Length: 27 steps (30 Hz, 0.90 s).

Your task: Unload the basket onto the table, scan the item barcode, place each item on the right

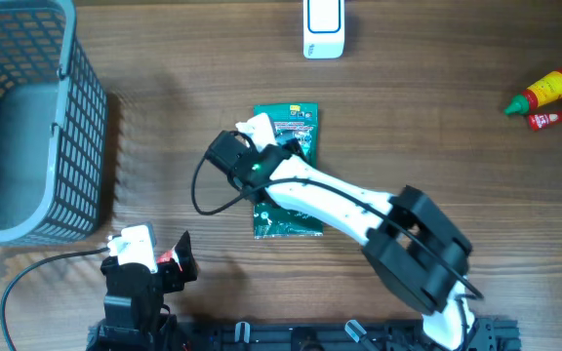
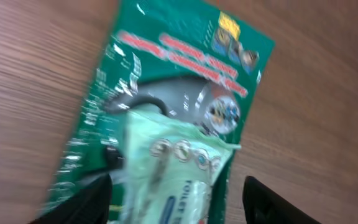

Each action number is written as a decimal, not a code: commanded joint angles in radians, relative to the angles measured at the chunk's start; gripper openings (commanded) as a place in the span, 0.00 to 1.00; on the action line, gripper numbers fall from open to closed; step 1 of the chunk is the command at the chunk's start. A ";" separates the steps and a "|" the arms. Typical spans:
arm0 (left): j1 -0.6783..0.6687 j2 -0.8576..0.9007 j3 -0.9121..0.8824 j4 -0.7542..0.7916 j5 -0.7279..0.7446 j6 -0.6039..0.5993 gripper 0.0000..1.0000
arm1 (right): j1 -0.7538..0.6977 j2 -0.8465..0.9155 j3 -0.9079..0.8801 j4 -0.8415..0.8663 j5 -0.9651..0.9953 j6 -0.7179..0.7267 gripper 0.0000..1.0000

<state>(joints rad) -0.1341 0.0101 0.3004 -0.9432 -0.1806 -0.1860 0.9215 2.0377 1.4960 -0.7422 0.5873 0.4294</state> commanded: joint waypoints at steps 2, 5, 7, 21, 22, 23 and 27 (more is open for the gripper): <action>0.007 -0.003 -0.002 0.001 0.008 -0.005 1.00 | 0.006 -0.031 -0.004 0.054 -0.134 0.001 0.57; 0.007 -0.003 -0.002 0.001 0.008 -0.005 1.00 | 0.007 -0.027 -0.006 0.053 -0.169 0.030 0.56; 0.007 -0.003 -0.002 0.001 0.008 -0.005 1.00 | 0.007 -0.013 -0.006 0.046 -0.171 0.070 0.56; 0.007 -0.003 -0.002 0.001 0.008 -0.005 1.00 | -0.101 0.100 0.012 -0.153 -0.414 0.262 0.50; 0.007 -0.003 -0.002 0.001 0.008 -0.005 1.00 | -0.117 0.105 0.012 -0.174 -0.447 0.272 0.52; 0.007 -0.003 -0.002 0.001 0.008 -0.005 1.00 | -0.134 0.116 0.012 -0.190 -0.478 0.277 0.53; 0.007 -0.003 -0.002 0.001 0.008 -0.005 1.00 | -0.206 0.168 0.013 -0.184 -0.628 0.198 0.53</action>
<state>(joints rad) -0.1341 0.0101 0.3004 -0.9432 -0.1810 -0.1860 0.7685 2.1101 1.5265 -0.9272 0.1703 0.6685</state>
